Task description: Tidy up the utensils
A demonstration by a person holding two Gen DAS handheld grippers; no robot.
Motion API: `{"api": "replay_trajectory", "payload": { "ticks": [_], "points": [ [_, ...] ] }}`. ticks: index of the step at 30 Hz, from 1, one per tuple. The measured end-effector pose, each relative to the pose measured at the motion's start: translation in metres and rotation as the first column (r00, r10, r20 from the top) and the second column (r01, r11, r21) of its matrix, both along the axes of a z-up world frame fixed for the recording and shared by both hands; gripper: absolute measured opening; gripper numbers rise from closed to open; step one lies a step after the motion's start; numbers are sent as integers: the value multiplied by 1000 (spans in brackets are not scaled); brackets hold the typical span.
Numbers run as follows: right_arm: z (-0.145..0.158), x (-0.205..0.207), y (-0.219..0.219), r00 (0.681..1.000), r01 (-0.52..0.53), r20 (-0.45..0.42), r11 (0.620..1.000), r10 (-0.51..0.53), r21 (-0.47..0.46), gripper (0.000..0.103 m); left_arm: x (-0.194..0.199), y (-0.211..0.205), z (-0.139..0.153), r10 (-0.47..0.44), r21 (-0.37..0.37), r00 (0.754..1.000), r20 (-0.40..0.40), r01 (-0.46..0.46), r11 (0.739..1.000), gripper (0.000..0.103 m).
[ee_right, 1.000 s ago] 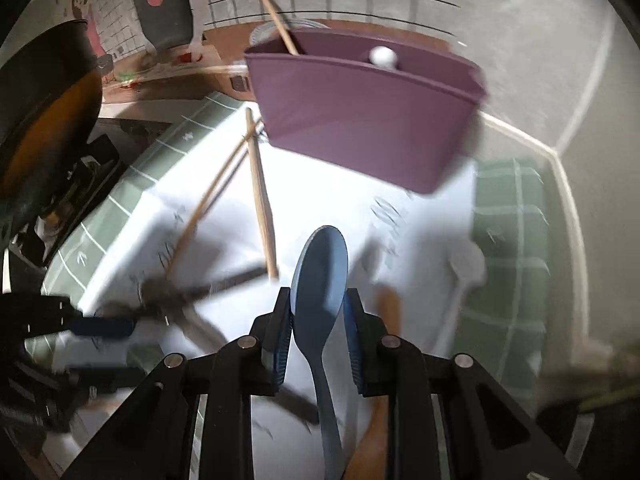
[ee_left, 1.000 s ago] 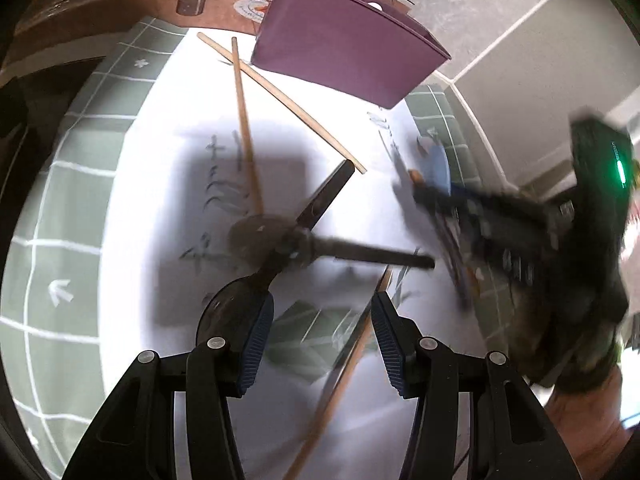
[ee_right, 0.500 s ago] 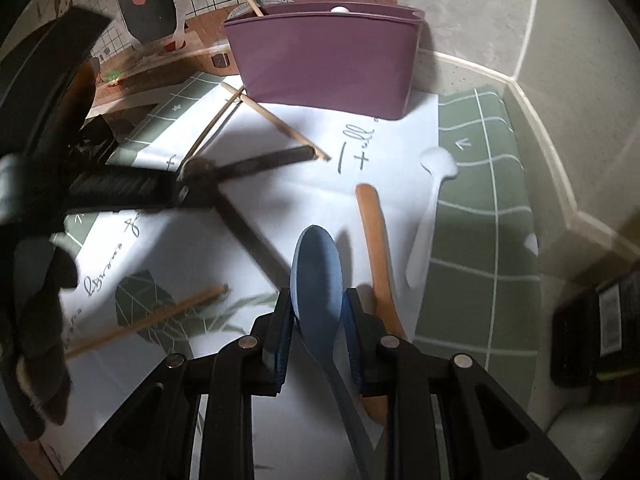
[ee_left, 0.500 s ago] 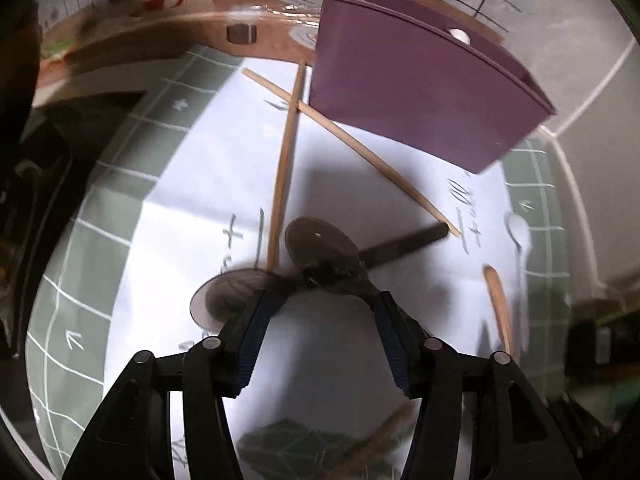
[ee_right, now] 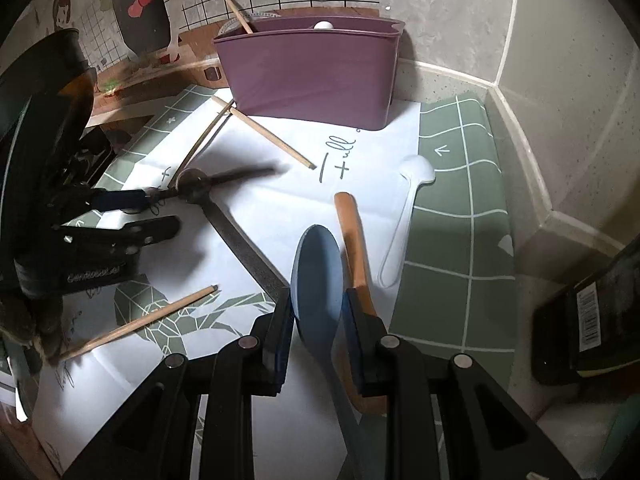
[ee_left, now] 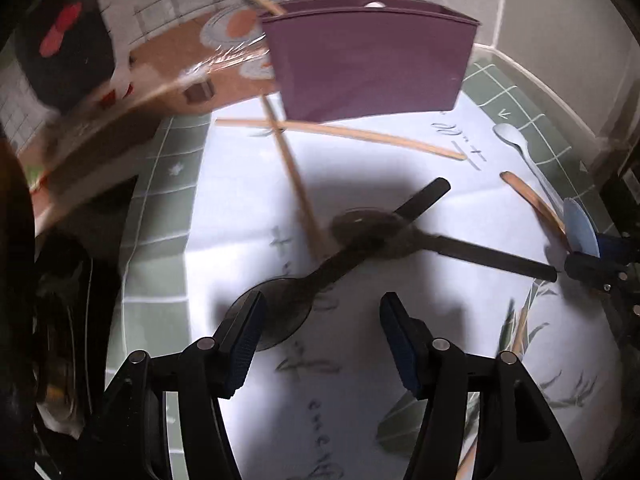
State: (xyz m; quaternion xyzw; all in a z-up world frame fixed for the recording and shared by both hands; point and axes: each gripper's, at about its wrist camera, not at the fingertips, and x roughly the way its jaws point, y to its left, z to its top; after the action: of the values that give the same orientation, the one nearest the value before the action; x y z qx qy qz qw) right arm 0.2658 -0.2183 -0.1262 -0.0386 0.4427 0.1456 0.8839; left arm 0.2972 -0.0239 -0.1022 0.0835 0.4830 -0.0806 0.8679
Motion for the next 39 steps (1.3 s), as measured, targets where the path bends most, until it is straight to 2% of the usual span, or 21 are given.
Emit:
{"api": "replay_trajectory", "payload": {
  "ticks": [1,3,5,7,10,12,15,17,19,23,26,29,31,32,34,37,39],
  "points": [
    [0,0,0,1000,-1,0,1000,1,2,22,2,4,1,15,-41,999,-28,-17,999,59],
    [0,1,2,1000,-6,3,1000,6,6,22,7,12,4,64,-175,993,-101,-81,981,59],
    [0,1,2,1000,-7,7,1000,7,8,22,13,12,7,105,-284,979,-175,-153,947,59],
    [1,0,2,1000,-8,12,1000,8,8,22,17,4,6,165,-306,965,-204,-223,926,59],
    [2,-2,-1,1000,-4,18,1000,4,3,22,33,-9,8,264,-267,944,-199,-311,912,59],
    [3,-4,-3,1000,5,24,1000,-5,-6,22,39,-19,7,306,-213,937,-170,-338,917,59],
    [1,-5,-7,999,24,27,1000,-24,-18,22,53,-46,5,301,-76,949,-93,-308,948,59],
    [0,-4,-9,999,34,22,999,-33,-19,22,54,-58,3,266,-24,963,-52,-267,963,57],
    [0,-3,-12,999,43,20,999,-43,-15,22,48,-63,4,213,-18,977,-13,-213,977,49],
    [3,-2,-16,999,42,19,999,-42,16,22,41,-59,6,99,-45,995,33,-97,994,17],
    [6,1,-16,999,35,16,999,-36,39,22,34,-47,6,31,-98,999,22,-29,995,16],
    [10,4,-16,999,28,23,998,-29,51,22,25,-37,14,-15,-147,1000,-4,14,989,16],
    [11,6,-16,999,30,28,998,-31,50,22,23,-32,24,-3,-191,1000,-2,2,982,17],
    [11,7,-17,999,31,29,998,-32,51,22,25,-32,31,-12,-247,1000,-5,10,969,21],
    [10,11,-16,999,34,26,998,-36,53,22,33,-35,37,-25,-275,1000,-1,23,961,29],
    [7,13,-13,999,31,19,998,-32,54,21,49,-54,41,-46,-263,999,26,51,964,54],
    [5,12,-10,1000,16,17,999,-17,48,21,66,-66,35,-17,-213,1000,15,20,977,54]
  ]
}}
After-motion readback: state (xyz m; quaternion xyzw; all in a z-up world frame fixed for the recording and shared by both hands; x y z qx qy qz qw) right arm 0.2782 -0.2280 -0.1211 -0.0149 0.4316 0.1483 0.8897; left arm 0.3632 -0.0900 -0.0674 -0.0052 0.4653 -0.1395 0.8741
